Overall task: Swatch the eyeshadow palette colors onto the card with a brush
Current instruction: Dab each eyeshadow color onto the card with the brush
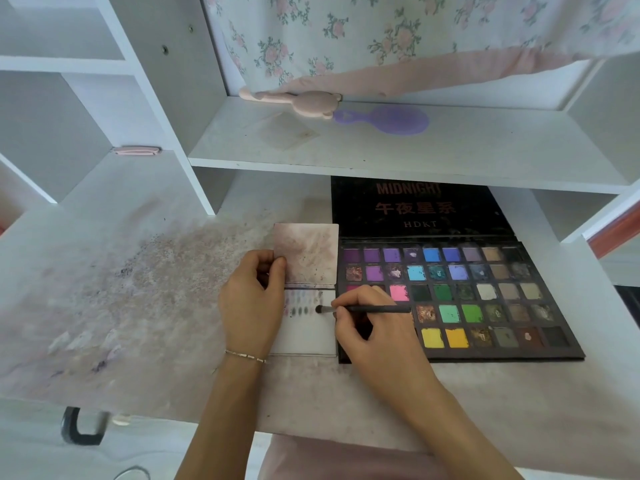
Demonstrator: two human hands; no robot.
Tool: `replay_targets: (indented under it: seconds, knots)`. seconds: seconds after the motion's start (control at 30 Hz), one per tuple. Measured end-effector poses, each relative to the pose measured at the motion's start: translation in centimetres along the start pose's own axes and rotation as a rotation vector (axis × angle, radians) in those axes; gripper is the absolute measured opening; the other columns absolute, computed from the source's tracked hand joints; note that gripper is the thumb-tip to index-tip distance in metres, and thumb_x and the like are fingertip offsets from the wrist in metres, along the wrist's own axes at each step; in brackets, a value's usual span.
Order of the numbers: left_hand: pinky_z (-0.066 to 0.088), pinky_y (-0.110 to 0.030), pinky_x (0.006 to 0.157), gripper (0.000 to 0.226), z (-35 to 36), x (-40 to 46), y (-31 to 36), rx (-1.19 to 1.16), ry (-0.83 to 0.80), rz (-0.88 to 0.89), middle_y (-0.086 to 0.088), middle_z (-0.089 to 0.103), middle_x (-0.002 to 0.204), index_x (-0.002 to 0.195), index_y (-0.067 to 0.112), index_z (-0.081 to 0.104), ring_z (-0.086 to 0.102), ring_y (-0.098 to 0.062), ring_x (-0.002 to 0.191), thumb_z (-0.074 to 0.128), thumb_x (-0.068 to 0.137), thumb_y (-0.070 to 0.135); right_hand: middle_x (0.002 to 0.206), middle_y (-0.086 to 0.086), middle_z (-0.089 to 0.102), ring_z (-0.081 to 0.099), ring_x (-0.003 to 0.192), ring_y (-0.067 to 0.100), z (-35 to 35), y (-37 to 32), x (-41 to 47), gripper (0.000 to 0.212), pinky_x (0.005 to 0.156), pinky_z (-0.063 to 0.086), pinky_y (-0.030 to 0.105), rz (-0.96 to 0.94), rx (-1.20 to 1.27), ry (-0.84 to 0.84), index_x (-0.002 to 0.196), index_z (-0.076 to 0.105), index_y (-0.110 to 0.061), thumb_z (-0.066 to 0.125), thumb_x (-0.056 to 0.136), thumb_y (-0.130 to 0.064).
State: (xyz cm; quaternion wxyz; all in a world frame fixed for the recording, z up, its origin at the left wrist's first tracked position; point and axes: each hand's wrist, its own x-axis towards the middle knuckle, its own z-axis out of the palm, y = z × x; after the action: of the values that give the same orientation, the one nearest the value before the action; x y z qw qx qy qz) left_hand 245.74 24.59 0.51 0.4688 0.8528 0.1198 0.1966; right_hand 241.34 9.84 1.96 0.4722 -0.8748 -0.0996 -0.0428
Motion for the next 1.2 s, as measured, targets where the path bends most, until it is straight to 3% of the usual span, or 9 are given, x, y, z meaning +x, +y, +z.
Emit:
replay_targets:
  seconds: [0.1, 0.27, 0.87, 1.1, 1.2]
  knots:
    - [0.044, -0.027, 0.066, 0.003, 0.0, 0.0, 0.0, 0.007, -0.002, -0.006, 0.012, 0.056, 0.068, 0.083, 0.018, 0.060, 0.055, -0.009, 0.065, 0.058, 0.086, 0.019, 0.081, -0.014, 0.052, 0.047, 0.087, 0.002, -0.1, 0.0, 0.0, 0.014, 0.071, 0.043, 0.015, -0.007, 0.001, -0.020, 0.082, 0.053, -0.026, 0.055, 0.084, -0.012]
    - [0.042, -0.025, 0.065, 0.005, 0.0, 0.0, 0.1, 0.010, -0.001, -0.004, 0.017, 0.055, 0.067, 0.082, 0.022, 0.057, 0.053, -0.001, 0.065, 0.058, 0.086, 0.019, 0.082, -0.018, 0.050, 0.046, 0.089, 0.000, -0.1, -0.1, 0.1, 0.011, 0.072, 0.041, 0.010, -0.001, -0.013, -0.005, 0.086, 0.054, -0.023, 0.055, 0.086, -0.012]
    - [0.043, -0.026, 0.065, 0.004, 0.0, 0.0, 0.1, 0.006, -0.011, -0.021, 0.014, 0.056, 0.068, 0.082, 0.021, 0.058, 0.053, -0.005, 0.064, 0.058, 0.086, 0.020, 0.082, -0.016, 0.051, 0.046, 0.089, 0.000, -0.1, -0.1, 0.1, 0.007, 0.072, 0.042, 0.012, -0.010, -0.006, -0.011, 0.086, 0.057, -0.019, 0.055, 0.085, -0.012]
    - [0.044, -0.027, 0.066, 0.006, 0.0, 0.0, 0.1, 0.004, -0.007, -0.025, 0.015, 0.057, 0.068, 0.081, 0.023, 0.057, 0.054, -0.004, 0.065, 0.058, 0.086, 0.020, 0.076, -0.013, 0.055, 0.054, 0.075, 0.007, -0.7, 0.0, -0.5, 0.010, 0.059, 0.045, 0.016, -0.004, 0.197, 0.062, 0.077, 0.057, -0.028, 0.053, 0.080, -0.019]
    - [0.044, -0.027, 0.066, 0.005, -0.1, 0.0, 0.1, 0.007, -0.006, -0.020, 0.015, 0.056, 0.068, 0.082, 0.023, 0.057, 0.054, -0.003, 0.065, 0.058, 0.086, 0.020, 0.072, -0.013, 0.056, 0.054, 0.068, 0.005, -1.3, 0.2, -0.7, 0.014, 0.055, 0.039, 0.009, -0.013, 0.268, 0.146, 0.078, 0.059, -0.029, 0.051, 0.080, -0.017]
